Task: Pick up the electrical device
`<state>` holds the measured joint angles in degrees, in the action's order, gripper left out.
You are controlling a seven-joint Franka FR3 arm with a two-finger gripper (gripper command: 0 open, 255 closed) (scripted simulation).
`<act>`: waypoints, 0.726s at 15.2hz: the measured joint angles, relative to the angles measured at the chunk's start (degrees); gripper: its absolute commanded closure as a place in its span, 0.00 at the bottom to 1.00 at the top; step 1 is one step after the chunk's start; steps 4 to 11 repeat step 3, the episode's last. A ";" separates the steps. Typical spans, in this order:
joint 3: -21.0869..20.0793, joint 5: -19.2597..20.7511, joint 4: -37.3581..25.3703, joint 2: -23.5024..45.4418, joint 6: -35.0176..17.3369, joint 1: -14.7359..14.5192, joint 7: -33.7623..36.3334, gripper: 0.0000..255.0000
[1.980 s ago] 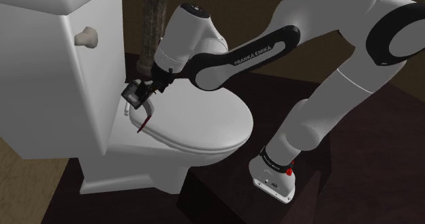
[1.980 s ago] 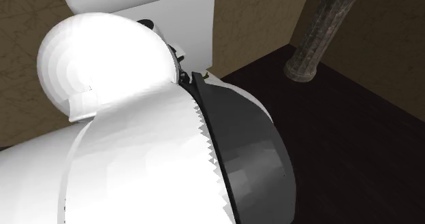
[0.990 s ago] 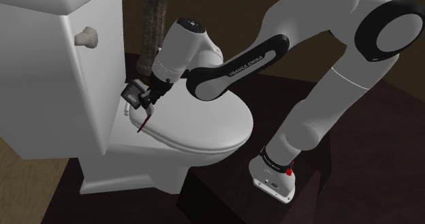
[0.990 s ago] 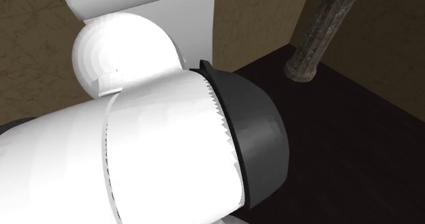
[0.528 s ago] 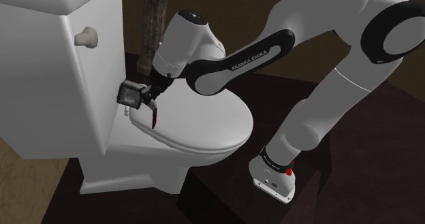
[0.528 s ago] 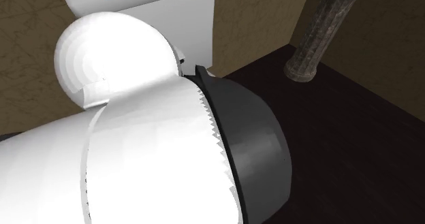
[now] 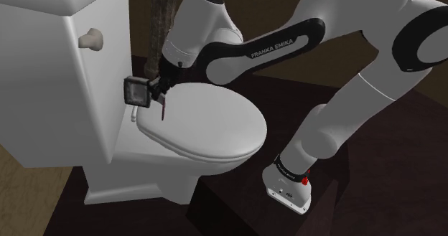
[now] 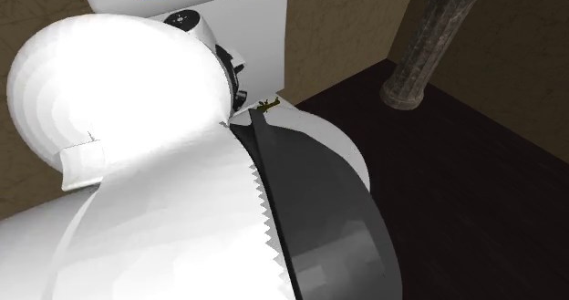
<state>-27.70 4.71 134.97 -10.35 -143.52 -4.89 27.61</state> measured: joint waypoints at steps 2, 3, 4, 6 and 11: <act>0.29 -0.74 -0.77 -0.80 1.47 -0.19 -0.71 1.00; 0.37 -0.94 -0.94 -1.05 1.85 -0.25 -0.90 1.00; 0.37 -0.94 -0.94 -1.05 1.85 -0.25 -0.90 1.00; 0.37 -0.94 -0.94 -1.05 1.85 -0.25 -0.90 1.00; 0.37 -0.94 -0.94 -1.05 1.85 -0.25 -0.90 1.00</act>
